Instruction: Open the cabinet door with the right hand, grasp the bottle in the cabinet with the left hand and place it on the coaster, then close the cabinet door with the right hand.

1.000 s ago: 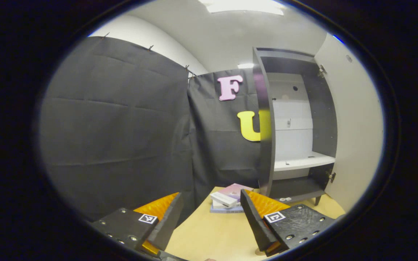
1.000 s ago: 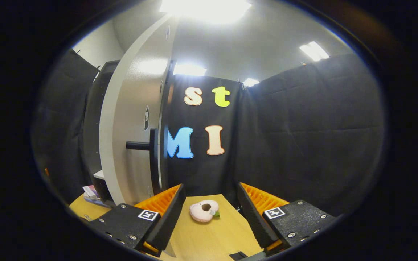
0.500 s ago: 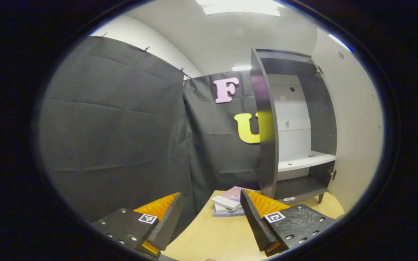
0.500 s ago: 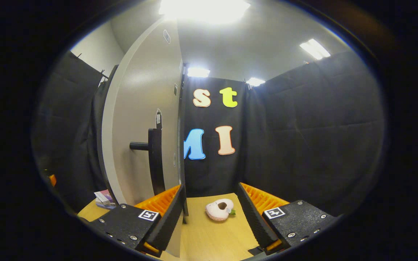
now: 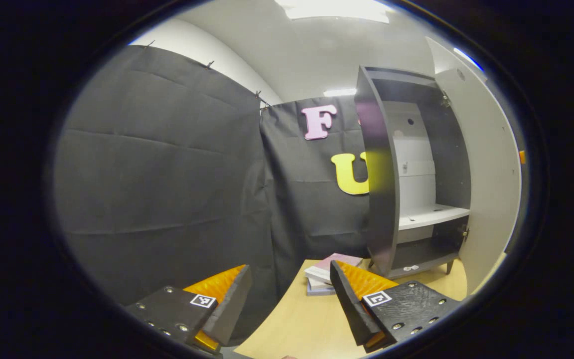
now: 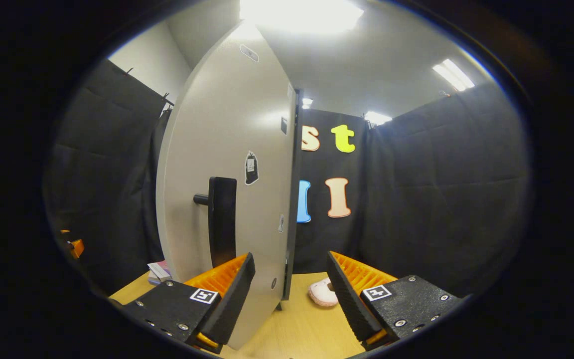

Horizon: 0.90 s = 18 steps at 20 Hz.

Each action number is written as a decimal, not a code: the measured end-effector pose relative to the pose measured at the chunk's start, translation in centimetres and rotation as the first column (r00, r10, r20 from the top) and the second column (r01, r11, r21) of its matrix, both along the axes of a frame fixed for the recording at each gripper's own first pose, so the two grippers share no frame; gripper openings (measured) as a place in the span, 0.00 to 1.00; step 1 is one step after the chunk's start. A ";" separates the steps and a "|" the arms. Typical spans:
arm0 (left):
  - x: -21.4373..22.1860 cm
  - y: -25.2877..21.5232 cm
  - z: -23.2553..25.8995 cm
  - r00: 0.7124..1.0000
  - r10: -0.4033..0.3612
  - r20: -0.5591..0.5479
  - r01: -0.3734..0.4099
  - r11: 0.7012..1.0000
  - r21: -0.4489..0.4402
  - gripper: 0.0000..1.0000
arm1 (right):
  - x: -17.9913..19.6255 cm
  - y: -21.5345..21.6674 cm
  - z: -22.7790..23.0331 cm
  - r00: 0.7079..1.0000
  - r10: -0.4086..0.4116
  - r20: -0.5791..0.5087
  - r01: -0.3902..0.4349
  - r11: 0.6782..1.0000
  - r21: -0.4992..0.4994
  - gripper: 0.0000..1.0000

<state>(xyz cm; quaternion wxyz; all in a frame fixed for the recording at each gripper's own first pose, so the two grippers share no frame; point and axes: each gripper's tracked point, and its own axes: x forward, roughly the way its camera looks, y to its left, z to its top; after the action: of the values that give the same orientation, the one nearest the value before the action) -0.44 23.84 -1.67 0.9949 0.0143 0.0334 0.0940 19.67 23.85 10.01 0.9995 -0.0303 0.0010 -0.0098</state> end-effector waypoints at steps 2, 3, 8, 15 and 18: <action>-0.5 1.1 -0.1 1.000 0.012 0.001 -0.012 1.000 -0.004 0.91 | 0.3 1.4 0.0 1.000 0.019 0.003 -0.019 1.000 -0.003 0.90; -0.8 1.7 -0.1 1.000 0.018 0.000 -0.018 1.000 -0.001 0.91 | 0.8 2.0 0.1 1.000 0.029 0.004 -0.029 1.000 -0.003 0.89; -2.2 3.6 -0.5 0.999 0.044 -0.005 -0.044 0.999 -0.001 0.94 | 2.3 4.4 -0.1 0.997 0.074 0.008 -0.074 0.997 -0.002 0.87; -3.1 4.5 -0.4 0.999 0.049 -0.009 -0.049 0.999 0.013 0.90 | 5.3 6.8 -1.4 0.988 0.152 -0.003 -0.152 0.988 0.017 0.92; -3.3 4.3 -0.6 0.999 0.036 -0.012 -0.035 0.999 0.012 0.90 | 5.7 7.9 -1.9 0.987 0.163 -0.003 -0.163 0.986 0.034 0.93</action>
<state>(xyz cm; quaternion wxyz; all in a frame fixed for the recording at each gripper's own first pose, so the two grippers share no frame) -3.79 28.18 -2.23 0.9928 0.0199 0.0393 0.1118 25.37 31.73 8.06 0.9973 -0.0137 0.0017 0.0720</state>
